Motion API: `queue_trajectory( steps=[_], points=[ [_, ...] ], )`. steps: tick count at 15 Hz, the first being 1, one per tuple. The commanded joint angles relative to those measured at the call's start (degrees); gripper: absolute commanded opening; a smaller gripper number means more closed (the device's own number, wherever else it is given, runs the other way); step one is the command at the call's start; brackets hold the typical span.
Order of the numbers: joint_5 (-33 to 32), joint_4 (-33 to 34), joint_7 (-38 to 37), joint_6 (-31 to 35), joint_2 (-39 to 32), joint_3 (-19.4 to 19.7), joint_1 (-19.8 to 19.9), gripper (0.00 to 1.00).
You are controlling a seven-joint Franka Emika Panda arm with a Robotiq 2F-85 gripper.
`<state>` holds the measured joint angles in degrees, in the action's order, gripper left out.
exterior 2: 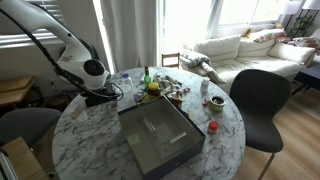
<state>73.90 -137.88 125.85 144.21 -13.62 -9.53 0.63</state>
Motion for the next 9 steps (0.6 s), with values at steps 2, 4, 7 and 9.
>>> queue_trajectory(
  steps=[2, 4, 7, 9],
  points=[
    [5.32, 1.24, 7.74, -5.88, -1.69, 2.34, -0.12, 0.07],
    [6.46, 1.64, 9.91, -8.03, -2.42, 3.18, -0.25, 0.07],
    [7.69, 2.40, 12.82, -10.43, -3.70, 4.18, -0.40, 0.07],
    [8.53, 2.90, 14.77, -11.55, -4.75, 4.67, -0.44, 0.07]
  ],
)
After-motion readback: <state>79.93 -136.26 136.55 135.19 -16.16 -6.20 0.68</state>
